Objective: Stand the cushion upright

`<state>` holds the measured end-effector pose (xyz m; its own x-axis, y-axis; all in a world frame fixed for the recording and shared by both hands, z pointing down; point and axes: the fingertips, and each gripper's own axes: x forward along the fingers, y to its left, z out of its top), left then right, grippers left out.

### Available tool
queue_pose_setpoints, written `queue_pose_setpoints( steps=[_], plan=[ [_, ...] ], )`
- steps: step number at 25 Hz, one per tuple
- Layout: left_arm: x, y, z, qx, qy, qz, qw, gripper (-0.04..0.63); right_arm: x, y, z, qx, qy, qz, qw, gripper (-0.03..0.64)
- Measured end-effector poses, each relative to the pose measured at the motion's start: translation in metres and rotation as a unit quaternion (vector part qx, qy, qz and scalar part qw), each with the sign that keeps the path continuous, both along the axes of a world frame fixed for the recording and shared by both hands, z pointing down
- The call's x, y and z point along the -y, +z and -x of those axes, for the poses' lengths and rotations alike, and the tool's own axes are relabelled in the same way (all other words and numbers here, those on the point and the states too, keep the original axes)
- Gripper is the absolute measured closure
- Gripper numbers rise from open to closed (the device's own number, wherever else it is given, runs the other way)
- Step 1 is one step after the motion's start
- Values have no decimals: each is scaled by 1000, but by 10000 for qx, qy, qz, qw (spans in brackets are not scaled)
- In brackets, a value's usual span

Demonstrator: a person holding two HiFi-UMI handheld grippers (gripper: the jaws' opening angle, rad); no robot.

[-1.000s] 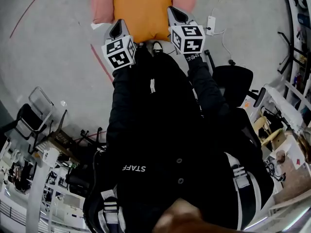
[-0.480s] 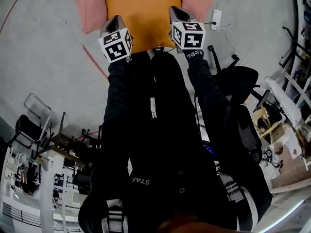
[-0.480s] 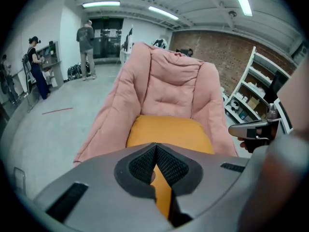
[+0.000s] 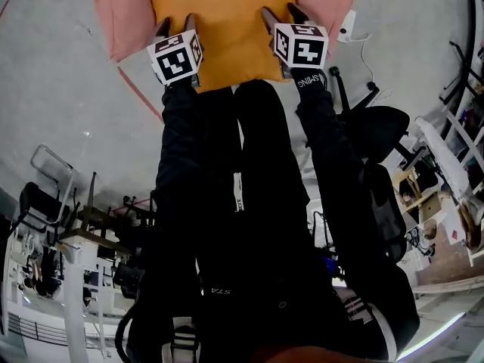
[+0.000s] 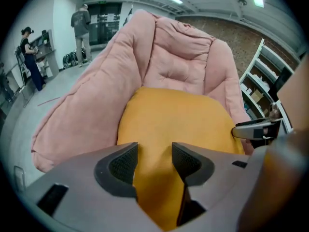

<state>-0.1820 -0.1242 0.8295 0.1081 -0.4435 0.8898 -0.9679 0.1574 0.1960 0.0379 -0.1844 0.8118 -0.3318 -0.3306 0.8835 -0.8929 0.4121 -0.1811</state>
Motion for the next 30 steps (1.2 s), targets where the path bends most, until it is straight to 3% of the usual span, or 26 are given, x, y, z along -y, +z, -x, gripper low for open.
queue_pose_setpoints(
  steps=[5, 15, 30],
  plan=[
    [7, 17, -3, -153, 131, 50, 9998, 394, 2, 19, 7, 70, -79, 155, 9998, 383],
    [6, 11, -10, -196, 338, -2, 9992, 584, -8, 19, 21, 178, 46, 150, 9997, 589],
    [-1, -55, -14, -227, 283, -180, 9992, 592, -15, -49, 14, 288, 503, -251, 9980, 600]
  ],
)
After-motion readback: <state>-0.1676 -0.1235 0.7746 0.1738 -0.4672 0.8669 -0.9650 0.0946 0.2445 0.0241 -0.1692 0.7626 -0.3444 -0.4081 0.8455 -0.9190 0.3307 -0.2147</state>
